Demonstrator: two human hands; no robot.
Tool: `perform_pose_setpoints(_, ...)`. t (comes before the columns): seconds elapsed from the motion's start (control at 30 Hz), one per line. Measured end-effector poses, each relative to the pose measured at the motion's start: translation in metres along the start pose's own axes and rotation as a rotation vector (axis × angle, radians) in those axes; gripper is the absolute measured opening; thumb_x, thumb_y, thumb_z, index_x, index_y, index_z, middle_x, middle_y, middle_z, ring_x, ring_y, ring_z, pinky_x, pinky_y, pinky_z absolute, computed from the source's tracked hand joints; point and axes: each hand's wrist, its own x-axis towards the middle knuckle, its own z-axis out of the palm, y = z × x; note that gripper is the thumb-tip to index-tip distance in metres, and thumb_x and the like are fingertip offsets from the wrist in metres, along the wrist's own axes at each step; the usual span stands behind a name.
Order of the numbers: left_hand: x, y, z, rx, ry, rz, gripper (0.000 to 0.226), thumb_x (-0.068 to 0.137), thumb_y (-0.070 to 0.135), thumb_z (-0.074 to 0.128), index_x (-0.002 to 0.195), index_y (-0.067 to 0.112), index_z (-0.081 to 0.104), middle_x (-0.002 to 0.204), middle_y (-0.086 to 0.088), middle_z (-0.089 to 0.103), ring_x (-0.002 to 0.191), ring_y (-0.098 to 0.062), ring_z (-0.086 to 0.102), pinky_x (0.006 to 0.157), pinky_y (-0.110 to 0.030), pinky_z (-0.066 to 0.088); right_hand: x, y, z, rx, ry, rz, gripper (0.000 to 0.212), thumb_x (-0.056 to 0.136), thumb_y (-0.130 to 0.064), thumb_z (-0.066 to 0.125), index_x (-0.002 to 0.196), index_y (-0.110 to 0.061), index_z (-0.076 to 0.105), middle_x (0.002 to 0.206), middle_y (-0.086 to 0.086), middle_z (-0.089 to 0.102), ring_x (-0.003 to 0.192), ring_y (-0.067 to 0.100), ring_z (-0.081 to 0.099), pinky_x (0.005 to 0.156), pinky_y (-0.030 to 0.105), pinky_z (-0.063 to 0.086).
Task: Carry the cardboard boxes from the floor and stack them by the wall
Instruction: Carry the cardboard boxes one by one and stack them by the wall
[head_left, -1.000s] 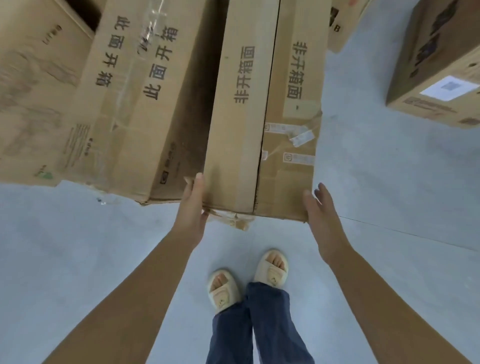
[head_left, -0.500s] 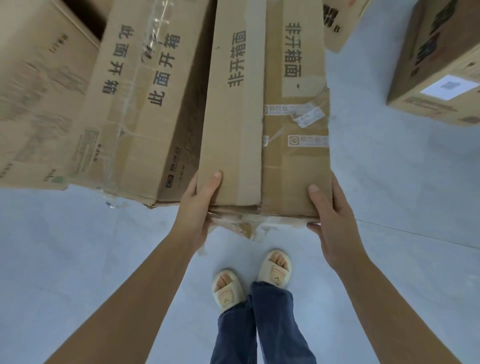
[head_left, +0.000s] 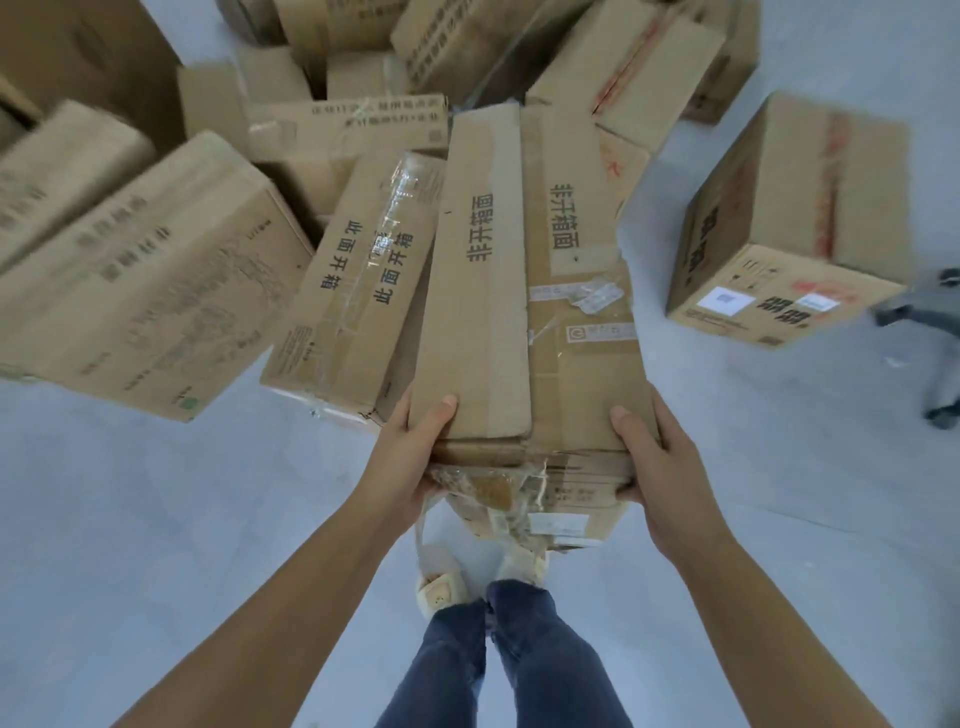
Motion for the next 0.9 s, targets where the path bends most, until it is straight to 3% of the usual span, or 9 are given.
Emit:
perform_pose_setpoints(0.23,-0.111,0.021,0.021,-0.095,0.003,0.213,0.039,0.090,0.029,0.062,0.128,0.022,0.054,0.093,0.005,0.074,0.077,-0.012,0.072,0.054,-0.026,0.054,-0.083,-0.069,-0.027,-0.029,-0.046,-0.222,0.036,0.093,-0.038,0.055,0.117,-0.064,0.050,0.121,-0.017,0.062,0.102,0.007,0.064,0.073,0.035,0.051)
perform_pose_setpoints(0.33,-0.157,0.019,0.030,-0.141,0.025,0.334,0.039,0.091,0.031,0.061,0.129,0.030,0.054,0.108,0.004,0.072,0.091,-0.015,0.071,0.062,-0.028,0.056,-0.109,-0.089,-0.037,-0.059,-0.131,-0.334,0.039,0.093,-0.038,0.056,0.123,-0.062,0.048,0.130,-0.012,0.056,0.112,0.011,0.060,0.088,0.043,0.053)
perform_pose_setpoints(0.4,-0.191,0.010,0.037,-0.181,0.073,0.411,0.040,0.091,0.031,0.060,0.131,0.030,0.053,0.114,0.002,0.069,0.096,-0.017,0.069,0.064,-0.029,0.056,-0.126,-0.099,-0.045,-0.074,-0.199,-0.402,0.039,0.093,-0.038,0.056,0.121,-0.063,0.049,0.128,-0.012,0.057,0.111,0.009,0.060,0.085,0.039,0.053)
perform_pose_setpoints(0.53,-0.264,-0.030,0.049,-0.252,0.196,0.531,0.041,0.088,0.034,0.061,0.128,0.031,0.054,0.115,0.004,0.069,0.100,-0.017,0.068,0.071,-0.032,0.058,-0.170,-0.105,-0.061,-0.116,-0.394,-0.493,0.041,0.095,-0.030,0.054,0.100,-0.071,0.054,0.108,-0.029,0.065,0.097,-0.005,0.063,0.071,0.021,0.052)
perform_pose_setpoints(0.6,-0.301,-0.052,0.047,-0.268,0.280,0.579,0.043,0.086,0.037,0.062,0.128,0.031,0.054,0.113,0.006,0.070,0.102,-0.016,0.067,0.075,-0.034,0.058,-0.193,-0.099,-0.063,-0.144,-0.485,-0.516,0.040,0.095,-0.031,0.054,0.102,-0.070,0.054,0.109,-0.024,0.066,0.094,-0.007,0.063,0.070,0.018,0.054)
perform_pose_setpoints(0.7,-0.354,-0.089,0.037,-0.315,0.426,0.603,0.038,0.089,0.037,0.061,0.126,0.033,0.055,0.110,0.008,0.071,0.099,-0.016,0.068,0.071,-0.033,0.057,-0.223,-0.083,-0.057,-0.171,-0.618,-0.518,0.036,0.095,-0.033,0.054,0.122,-0.056,0.052,0.118,-0.014,0.064,0.098,-0.001,0.064,0.077,0.030,0.055)
perform_pose_setpoints(0.9,-0.463,-0.192,-0.006,-0.490,0.752,0.596,0.031,0.088,0.038,0.063,0.119,0.038,0.059,0.104,0.006,0.072,0.088,-0.017,0.070,0.060,-0.033,0.056,-0.310,-0.026,-0.012,-0.321,-0.936,-0.430,0.046,0.082,-0.049,0.061,0.127,-0.054,0.050,0.118,-0.022,0.065,0.110,0.007,0.062,0.094,0.046,0.050)
